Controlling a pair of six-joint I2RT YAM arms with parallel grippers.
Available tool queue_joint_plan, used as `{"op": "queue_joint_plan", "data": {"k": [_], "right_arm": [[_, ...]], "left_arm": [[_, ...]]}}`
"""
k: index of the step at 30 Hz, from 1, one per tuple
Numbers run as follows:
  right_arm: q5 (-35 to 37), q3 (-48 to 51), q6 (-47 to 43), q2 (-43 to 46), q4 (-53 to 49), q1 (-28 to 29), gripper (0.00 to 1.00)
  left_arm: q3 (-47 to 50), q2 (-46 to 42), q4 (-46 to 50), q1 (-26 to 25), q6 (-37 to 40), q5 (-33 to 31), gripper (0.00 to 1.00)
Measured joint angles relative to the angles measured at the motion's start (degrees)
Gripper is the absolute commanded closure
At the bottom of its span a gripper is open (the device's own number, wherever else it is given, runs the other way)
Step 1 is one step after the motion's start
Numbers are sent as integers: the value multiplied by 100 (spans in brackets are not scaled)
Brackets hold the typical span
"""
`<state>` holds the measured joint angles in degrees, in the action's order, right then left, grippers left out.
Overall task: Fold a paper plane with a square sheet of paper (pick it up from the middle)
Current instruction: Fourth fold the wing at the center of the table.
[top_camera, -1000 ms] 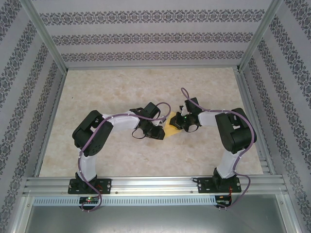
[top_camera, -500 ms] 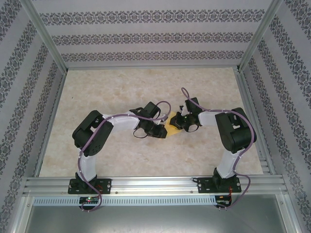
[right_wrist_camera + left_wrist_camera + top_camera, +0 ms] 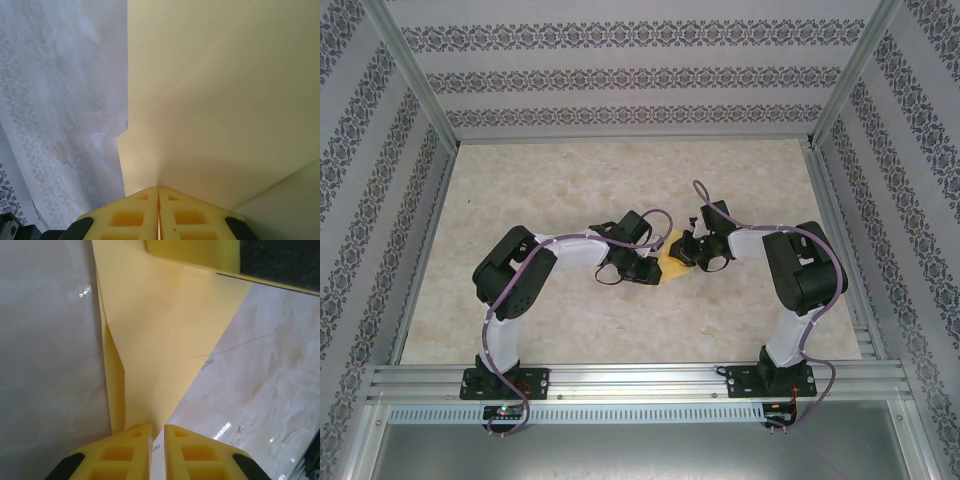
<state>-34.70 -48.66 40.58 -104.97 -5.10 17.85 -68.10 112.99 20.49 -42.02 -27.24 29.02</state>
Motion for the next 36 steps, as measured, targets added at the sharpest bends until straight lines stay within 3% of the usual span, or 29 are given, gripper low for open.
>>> {"op": "queue_joint_plan", "data": {"k": [8, 16, 23, 36], "right_arm": [[0, -28, 0, -20, -2, 0, 91], [-39, -37, 2, 4, 15, 0, 89], [52, -118, -4, 181, -98, 17, 87], [581, -33, 199, 586, -260, 807, 91]], "left_arm": [[68, -4, -59, 48, -9, -48, 91], [468, -83, -673, 190, -179, 291, 100], [699, -101, -1069, 319, -304, 595, 100], [802, -101, -1255, 376, -354, 763, 100]]}}
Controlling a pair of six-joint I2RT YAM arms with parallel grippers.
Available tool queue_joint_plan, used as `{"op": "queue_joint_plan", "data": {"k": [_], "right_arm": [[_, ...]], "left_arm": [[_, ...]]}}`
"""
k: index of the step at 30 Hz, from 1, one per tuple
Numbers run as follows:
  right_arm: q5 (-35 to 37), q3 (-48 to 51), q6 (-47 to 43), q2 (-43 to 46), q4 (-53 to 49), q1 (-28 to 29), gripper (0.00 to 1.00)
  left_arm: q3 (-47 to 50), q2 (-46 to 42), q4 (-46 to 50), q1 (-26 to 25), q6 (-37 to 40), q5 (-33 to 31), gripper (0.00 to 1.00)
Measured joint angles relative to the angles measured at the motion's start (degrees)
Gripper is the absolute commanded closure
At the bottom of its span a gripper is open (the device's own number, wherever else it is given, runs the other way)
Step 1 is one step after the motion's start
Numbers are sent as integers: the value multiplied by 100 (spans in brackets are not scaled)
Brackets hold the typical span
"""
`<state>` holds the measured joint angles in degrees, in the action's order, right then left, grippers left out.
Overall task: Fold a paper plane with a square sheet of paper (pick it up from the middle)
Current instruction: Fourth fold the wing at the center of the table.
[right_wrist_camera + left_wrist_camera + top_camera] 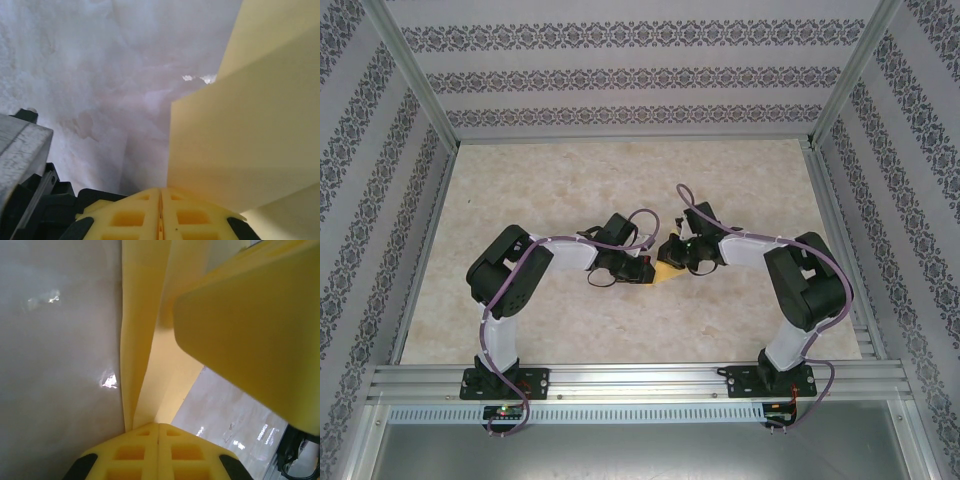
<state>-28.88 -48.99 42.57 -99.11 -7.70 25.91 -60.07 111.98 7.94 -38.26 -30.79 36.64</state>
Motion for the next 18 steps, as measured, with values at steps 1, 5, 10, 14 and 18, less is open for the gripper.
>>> {"op": "queue_joint_plan", "data": {"k": [1, 5, 10, 14, 18], "right_arm": [[20, 0, 26, -4, -4, 26, 91], [42, 0, 153, -52, 0, 109, 92], [48, 57, 313, -103, 33, 260, 92], [90, 214, 433, -103, 87, 293, 92], [162, 267, 446, -103, 94, 291, 92]], "left_arm": [[9, 0, -13, 0, -7, 2, 100], [28, 0, -57, 11, -42, 22, 100], [46, 0, -92, 24, -85, 46, 100], [57, 0, -107, 28, -94, 61, 100], [59, 0, -109, 33, -105, 61, 100]]}}
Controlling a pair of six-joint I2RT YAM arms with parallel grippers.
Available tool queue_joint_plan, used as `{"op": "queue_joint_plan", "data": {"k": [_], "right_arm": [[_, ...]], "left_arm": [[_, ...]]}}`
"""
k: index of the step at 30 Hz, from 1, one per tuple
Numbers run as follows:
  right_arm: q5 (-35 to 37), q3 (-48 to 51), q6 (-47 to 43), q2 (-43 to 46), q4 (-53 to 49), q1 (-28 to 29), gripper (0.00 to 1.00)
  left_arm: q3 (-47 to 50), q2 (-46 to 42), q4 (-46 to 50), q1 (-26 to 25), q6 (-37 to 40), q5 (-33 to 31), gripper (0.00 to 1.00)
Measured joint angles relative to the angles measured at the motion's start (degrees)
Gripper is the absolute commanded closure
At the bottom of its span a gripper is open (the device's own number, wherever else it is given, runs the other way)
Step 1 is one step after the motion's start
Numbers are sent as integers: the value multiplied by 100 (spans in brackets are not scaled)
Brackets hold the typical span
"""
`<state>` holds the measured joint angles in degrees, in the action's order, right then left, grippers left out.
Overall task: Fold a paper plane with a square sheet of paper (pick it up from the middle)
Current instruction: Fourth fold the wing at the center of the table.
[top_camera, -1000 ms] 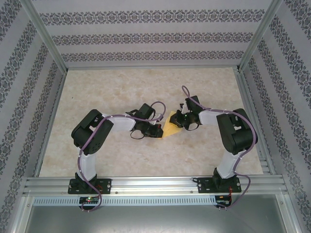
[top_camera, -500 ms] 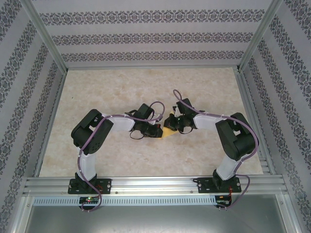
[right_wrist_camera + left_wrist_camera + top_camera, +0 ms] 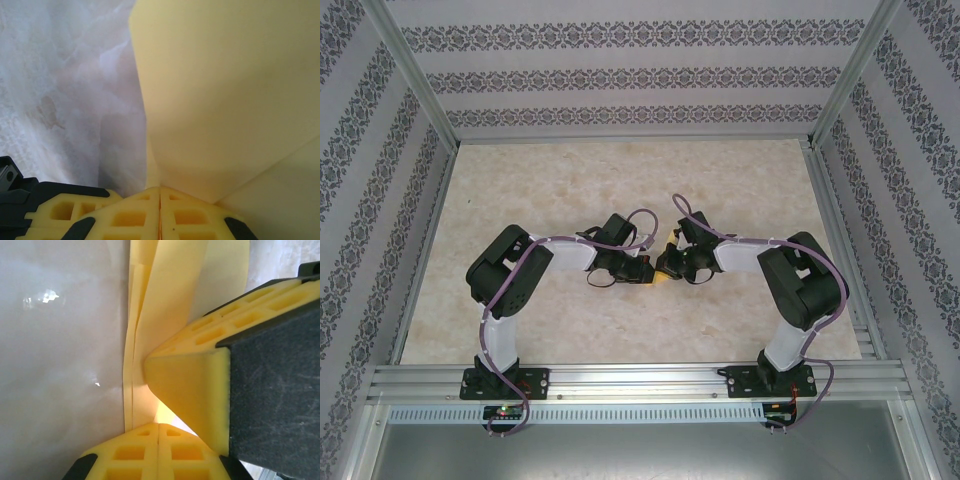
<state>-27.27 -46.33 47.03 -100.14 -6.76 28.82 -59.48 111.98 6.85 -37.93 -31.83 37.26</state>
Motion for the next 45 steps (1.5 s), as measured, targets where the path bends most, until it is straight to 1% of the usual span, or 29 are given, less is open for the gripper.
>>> {"op": "queue_joint_plan", "data": {"k": [9, 16, 25, 33, 36, 40, 45], "right_arm": [[-31, 90, -17, 2, 136, -74, 92], [-42, 96, -17, 2, 155, -76, 92], [-44, 96, -17, 0, 160, -83, 92], [-48, 96, -17, -4, 164, -83, 92], [-46, 96, -17, -2, 162, -83, 92], [-42, 96, -42, -2, 162, -87, 92], [-120, 118, -109, -2, 164, -249, 92]], "left_arm": [[81, -42, -118, 20, -24, 46, 100], [487, -348, -413, 118, -317, 46, 98], [496, -352, -562, 118, -470, 103, 96], [407, -162, -533, 118, -470, 114, 98], [321, -138, -398, 116, -470, 44, 100], [238, -127, -210, 107, -466, -26, 100], [153, -107, -76, 107, -448, -116, 100]]}}
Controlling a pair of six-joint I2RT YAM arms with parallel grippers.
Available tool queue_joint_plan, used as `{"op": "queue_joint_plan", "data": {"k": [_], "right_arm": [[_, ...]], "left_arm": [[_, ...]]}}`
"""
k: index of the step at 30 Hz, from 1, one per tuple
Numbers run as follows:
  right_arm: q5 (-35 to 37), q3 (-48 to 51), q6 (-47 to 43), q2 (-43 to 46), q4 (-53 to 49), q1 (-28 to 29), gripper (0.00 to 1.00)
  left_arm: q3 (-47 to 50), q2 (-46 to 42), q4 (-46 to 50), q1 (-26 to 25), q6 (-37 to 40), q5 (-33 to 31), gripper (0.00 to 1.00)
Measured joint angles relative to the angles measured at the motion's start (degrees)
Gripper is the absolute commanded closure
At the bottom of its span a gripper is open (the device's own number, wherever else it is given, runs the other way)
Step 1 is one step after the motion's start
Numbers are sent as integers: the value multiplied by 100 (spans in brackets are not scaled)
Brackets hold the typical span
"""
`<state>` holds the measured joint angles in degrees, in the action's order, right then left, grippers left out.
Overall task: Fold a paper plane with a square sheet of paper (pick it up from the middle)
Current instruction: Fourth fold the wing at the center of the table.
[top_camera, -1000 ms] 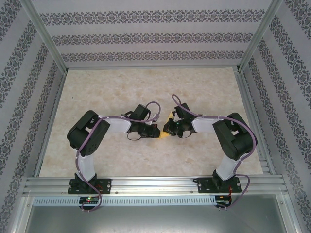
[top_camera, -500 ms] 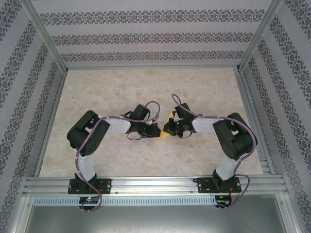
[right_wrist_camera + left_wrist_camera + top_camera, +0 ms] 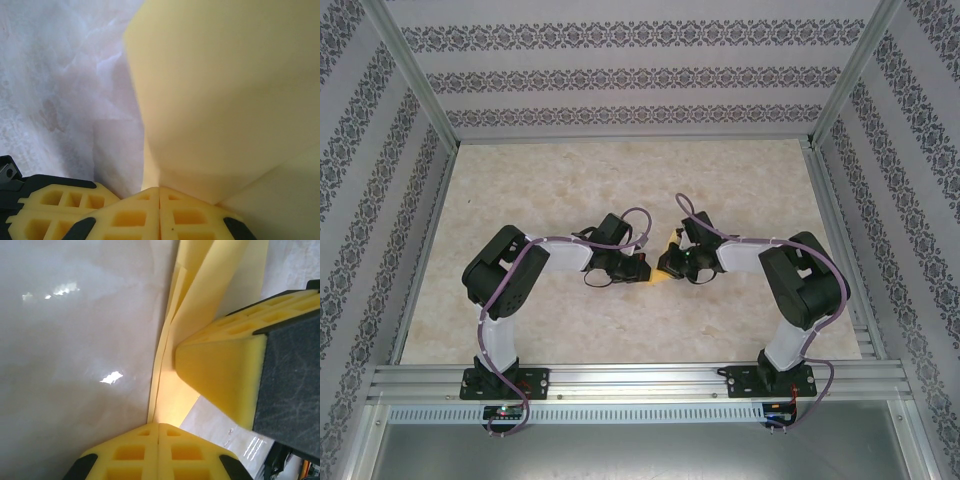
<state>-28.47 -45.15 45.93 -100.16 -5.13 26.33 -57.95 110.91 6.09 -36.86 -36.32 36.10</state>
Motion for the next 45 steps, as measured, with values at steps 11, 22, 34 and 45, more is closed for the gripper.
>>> {"op": "queue_joint_plan", "data": {"k": [11, 22, 34, 45], "right_arm": [[85, 81, -184, 157, -52, -531, 92], [310, -2, -236, 481, 114, -168, 92], [-22, 31, -243, -105, 444, -354, 92], [-1200, -66, -448, -549, 763, -1191, 91]], "left_arm": [[-166, 52, 205, -13, 85, -79, 100], [-293, 81, 431, -39, 155, -105, 100], [-321, 90, 481, -39, 155, -105, 100], [-323, 96, 402, -72, 157, -197, 100]]}}
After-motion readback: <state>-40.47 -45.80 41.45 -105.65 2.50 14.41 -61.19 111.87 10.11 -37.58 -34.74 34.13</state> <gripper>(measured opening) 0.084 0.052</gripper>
